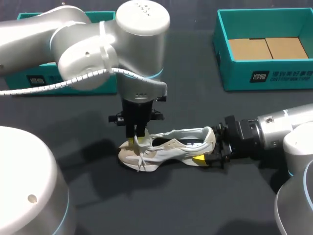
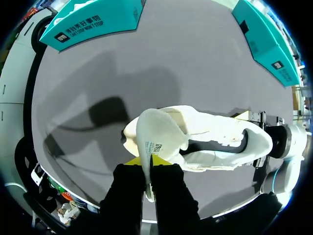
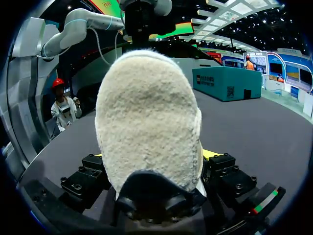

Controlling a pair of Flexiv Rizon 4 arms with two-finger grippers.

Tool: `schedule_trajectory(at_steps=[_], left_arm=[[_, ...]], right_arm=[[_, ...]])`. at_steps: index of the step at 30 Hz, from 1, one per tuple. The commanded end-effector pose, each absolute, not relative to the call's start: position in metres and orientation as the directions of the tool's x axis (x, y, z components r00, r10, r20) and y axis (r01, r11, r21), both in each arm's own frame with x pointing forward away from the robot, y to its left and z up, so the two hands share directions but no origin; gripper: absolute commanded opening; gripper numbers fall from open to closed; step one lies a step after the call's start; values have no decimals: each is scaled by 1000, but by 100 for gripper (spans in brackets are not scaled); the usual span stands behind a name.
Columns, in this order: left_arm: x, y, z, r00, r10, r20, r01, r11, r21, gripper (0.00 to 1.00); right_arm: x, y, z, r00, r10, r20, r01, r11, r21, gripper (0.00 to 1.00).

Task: Take the shoe out of the shoebox, open the shoe tongue, remove and reinsert the insole, then place the shoe into the shoebox

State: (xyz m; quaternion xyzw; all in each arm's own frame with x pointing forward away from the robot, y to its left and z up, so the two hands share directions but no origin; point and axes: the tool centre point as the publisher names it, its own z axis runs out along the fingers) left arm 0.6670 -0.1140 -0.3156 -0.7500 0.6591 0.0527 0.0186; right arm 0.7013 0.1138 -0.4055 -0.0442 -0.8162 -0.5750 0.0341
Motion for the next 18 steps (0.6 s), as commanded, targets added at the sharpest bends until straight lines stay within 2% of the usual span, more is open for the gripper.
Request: schedule_trajectory(at_steps=[1, 6, 11, 18], left_arm=[[668, -108, -329, 122, -989, -79, -989, -128, 69, 11], [671, -103, -344, 114, -987, -115, -985, -128, 118, 16], [670, -99, -356, 100, -981, -166, -981, -125, 148, 32], [675, -90, -363, 81, -977, -198, -974, -120, 191, 41]], right_arm=[[701, 115, -407, -994, 34, 108, 113, 339, 934, 0], [701, 115, -407, -994, 34, 108, 113, 339, 934, 0], [701, 115, -407, -994, 34, 108, 113, 339, 934, 0], [701, 115, -407, -994, 34, 108, 113, 339, 934, 0]])
